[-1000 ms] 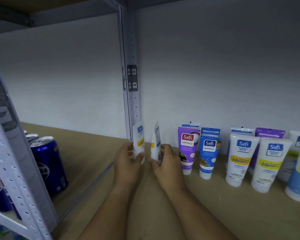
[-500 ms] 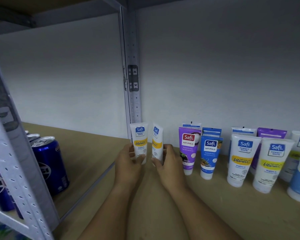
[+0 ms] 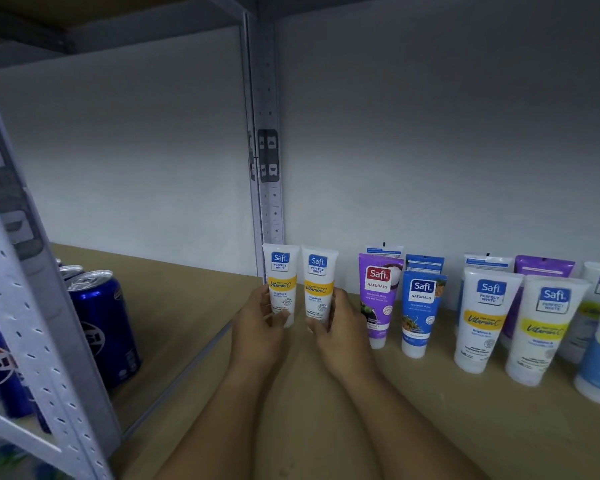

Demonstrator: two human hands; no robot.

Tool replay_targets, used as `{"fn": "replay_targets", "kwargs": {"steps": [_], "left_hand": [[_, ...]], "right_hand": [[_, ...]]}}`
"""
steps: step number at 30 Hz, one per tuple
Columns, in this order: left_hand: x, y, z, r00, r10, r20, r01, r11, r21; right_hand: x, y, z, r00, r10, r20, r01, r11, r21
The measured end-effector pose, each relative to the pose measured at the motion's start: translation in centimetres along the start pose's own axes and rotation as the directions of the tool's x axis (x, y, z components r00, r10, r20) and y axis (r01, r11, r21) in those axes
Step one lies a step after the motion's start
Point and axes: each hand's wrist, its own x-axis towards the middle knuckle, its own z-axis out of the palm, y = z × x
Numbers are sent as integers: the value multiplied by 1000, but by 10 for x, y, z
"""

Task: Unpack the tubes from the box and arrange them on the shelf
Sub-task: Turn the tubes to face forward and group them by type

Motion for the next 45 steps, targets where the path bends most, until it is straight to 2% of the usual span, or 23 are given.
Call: {"fn": "replay_targets", "kwargs": {"steps": [14, 19, 23, 28, 35, 40, 45], "left_hand": [[-16, 13, -2, 1000, -12, -17, 13, 998, 56], [-42, 23, -2, 990, -77, -118, 90, 990, 109], [-72, 30, 7, 988, -109, -112, 128, 976, 176], [-117, 62, 44, 989, -145, -13, 145, 976, 161], [-212, 119, 156, 963, 45, 265, -78, 990, 116], [-265, 156, 255, 901, 55, 430, -69, 997, 17], [-308, 171, 365, 837, 88, 541, -45, 995, -91]], "right_hand": [[-10, -1, -9, 999, 14, 40, -17, 997, 78], [-37, -2, -35, 996, 57, 70, -58, 998, 10], [-70, -4, -75, 993, 97, 68, -100, 994, 40], [-113, 10, -152, 993, 117, -5, -116, 993, 30], [-170, 51, -291, 961, 210, -179, -230, 968, -96], [-204, 88, -391, 878, 272, -394, -357, 921, -159], [-217, 124, -470, 769, 326, -550, -460, 880, -121]]}}
